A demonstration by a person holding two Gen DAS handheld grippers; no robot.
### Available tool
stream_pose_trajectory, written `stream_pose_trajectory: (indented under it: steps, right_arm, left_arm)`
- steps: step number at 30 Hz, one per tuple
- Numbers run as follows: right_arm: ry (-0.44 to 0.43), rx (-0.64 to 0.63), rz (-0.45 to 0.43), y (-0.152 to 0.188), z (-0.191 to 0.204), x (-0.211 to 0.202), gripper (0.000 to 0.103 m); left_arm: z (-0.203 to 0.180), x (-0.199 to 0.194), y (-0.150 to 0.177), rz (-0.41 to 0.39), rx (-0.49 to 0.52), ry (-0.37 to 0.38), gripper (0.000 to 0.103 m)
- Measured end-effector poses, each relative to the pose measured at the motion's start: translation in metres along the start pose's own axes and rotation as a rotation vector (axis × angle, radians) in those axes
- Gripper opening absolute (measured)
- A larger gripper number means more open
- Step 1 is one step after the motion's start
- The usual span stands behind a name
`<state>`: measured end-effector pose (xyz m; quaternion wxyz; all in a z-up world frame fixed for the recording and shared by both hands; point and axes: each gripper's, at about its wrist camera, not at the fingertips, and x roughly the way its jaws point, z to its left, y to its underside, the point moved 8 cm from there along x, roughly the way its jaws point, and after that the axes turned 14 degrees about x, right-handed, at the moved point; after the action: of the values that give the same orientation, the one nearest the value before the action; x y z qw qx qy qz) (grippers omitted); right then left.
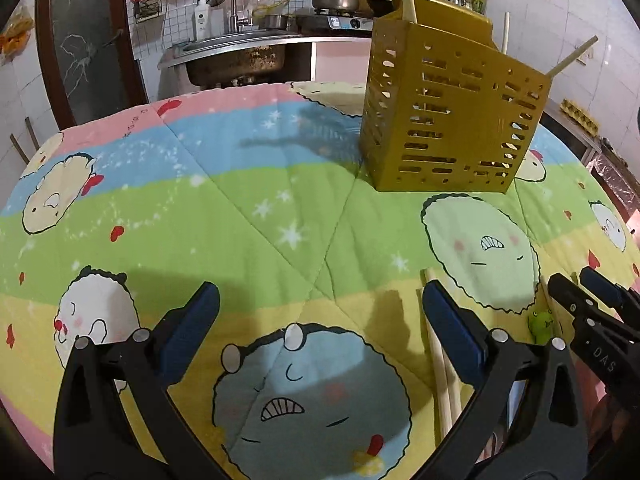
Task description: Organize utensils
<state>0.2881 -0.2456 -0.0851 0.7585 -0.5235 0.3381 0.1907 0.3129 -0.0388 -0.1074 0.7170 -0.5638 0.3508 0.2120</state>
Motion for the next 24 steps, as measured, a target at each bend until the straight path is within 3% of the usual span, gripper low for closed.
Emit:
stream_pose_trajectory:
  steps: [9,24]
  right_arm:
    - [0.0,0.009,0.005,-0.001,-0.001,0.001,0.061]
    - [0.001,0.011,0.006,-0.002,-0.003,0.001,0.061]
  left_arm:
    - [-0.018,0.006,0.009,0.049,0.039,0.033,0.098]
    - [-0.017,0.01,0.015,0.078,0.041,0.03,0.098]
